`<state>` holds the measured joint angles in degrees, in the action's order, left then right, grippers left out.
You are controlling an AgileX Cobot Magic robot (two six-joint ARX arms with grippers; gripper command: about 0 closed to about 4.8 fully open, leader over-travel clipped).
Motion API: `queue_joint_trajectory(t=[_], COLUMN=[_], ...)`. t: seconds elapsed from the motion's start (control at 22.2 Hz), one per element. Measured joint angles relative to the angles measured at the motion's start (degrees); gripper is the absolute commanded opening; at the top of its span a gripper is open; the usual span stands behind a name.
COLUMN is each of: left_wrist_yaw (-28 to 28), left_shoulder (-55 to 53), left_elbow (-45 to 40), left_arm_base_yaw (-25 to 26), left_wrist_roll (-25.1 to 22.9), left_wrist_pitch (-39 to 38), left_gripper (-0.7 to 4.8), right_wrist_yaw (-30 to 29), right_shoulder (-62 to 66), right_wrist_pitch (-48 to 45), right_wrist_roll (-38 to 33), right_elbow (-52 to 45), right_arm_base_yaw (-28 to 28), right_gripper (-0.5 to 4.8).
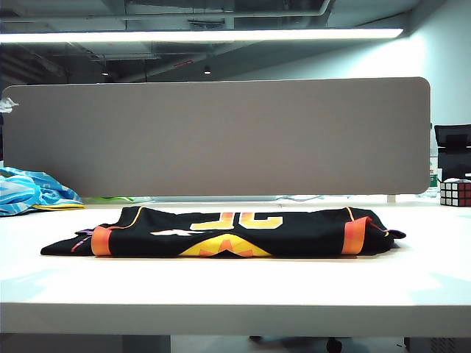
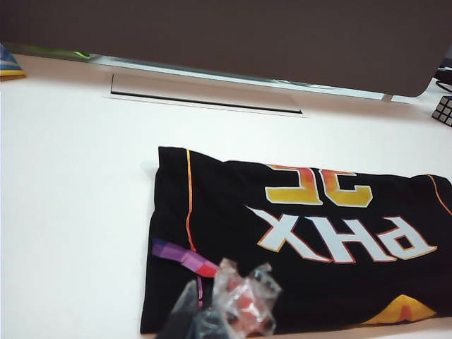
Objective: Fold the bottom side of the basketball jersey horizontally towards the center, about one-third of the way, and then fold the bottom of the basketball jersey up towards the top, creating a neat rectangle.
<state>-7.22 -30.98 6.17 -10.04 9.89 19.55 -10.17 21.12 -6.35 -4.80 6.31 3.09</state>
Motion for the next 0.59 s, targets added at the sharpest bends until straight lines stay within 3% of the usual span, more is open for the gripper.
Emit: queue_joint_trajectory(t=[0.27, 0.45, 0.59], left_wrist_yaw=[-0.2, -0.2, -0.1], left_shoulder=[7.9, 16.3, 25.9], left_elbow=[-2.9, -3.7, -4.6], left_arm_base_yaw=[0.0, 0.0, 0.0], left_wrist_roll=[-0.5, -0.2, -0.2], left_wrist_pitch=[0.2, -5.3, -12.6], left_gripper=[-0.06, -0.06, -0.06], right_wrist_yaw=[0.1, 0.1, 3.6], right_shoulder=[-7.2, -13.2, -21.2], right_wrist_pitch=[1.4, 5.1, 11.7], right_wrist_roll=[1.5, 1.7, 1.9], right_elbow=[-0.2, -0.2, -0.2], right_arm_base_yaw=[0.0, 0.0, 0.0], right_gripper=[0.08, 0.08, 0.08])
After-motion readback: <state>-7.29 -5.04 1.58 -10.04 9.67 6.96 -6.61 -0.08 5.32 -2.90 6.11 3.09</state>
